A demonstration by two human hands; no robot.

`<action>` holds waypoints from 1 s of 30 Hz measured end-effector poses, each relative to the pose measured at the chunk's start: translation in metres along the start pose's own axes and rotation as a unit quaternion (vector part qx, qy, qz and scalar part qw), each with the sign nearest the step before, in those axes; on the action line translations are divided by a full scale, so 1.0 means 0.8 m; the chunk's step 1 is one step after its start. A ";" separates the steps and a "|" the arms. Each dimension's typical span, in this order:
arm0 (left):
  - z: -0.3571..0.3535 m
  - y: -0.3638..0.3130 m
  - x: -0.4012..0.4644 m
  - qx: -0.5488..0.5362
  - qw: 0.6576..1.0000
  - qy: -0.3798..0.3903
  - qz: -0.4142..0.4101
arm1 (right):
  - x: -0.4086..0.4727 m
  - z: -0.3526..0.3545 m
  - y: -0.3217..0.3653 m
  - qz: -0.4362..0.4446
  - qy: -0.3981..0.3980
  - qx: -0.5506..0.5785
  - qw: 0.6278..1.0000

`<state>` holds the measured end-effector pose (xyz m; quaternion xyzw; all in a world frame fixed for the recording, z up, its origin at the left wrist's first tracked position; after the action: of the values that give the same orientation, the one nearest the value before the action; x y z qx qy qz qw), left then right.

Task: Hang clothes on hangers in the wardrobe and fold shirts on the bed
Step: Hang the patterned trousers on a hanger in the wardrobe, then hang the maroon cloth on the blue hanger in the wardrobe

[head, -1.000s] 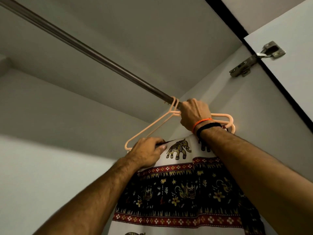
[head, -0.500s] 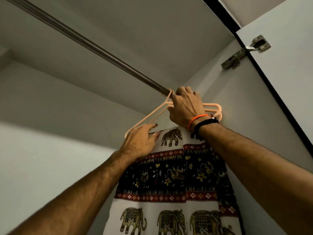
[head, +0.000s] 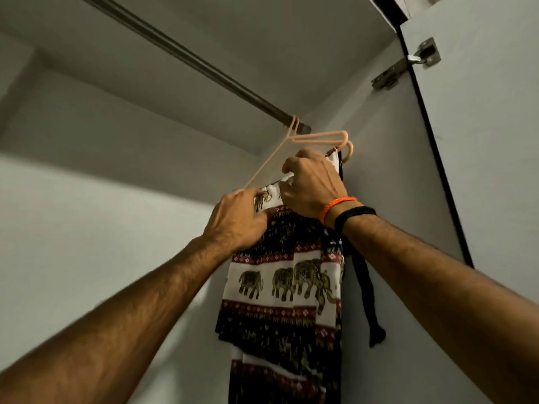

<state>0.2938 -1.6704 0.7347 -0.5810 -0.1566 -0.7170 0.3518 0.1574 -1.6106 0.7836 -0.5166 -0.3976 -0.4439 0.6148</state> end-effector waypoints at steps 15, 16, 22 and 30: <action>0.064 -0.094 -0.320 -0.106 0.968 0.224 0.026 | -0.336 0.202 0.114 -0.070 0.201 -0.024 0.977; 0.063 -0.106 -0.343 -0.114 0.963 0.244 0.029 | -0.360 0.222 0.116 -0.075 0.214 -0.030 0.973; 0.050 -0.205 -0.530 -0.171 0.917 0.357 0.040 | -0.549 0.364 0.121 -0.182 0.270 -0.026 0.945; 0.054 -0.436 -0.800 -0.229 0.815 0.531 0.033 | -0.837 0.611 0.100 -0.344 0.394 -0.074 0.849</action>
<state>0.1354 -1.1915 0.2068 -0.1782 0.2425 -0.9175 0.2602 0.0254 -1.0314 0.1999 -0.1726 -0.2407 -0.8213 0.4876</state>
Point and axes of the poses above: each hand's wrist, its own x-axis towards the middle knuckle, its own z-axis out of the back of the hand, y = z × x, the point moved 1 cm from there along x, towards the middle knuckle, and after that the axes turned 1 degree about z, right-handed, at the moved point
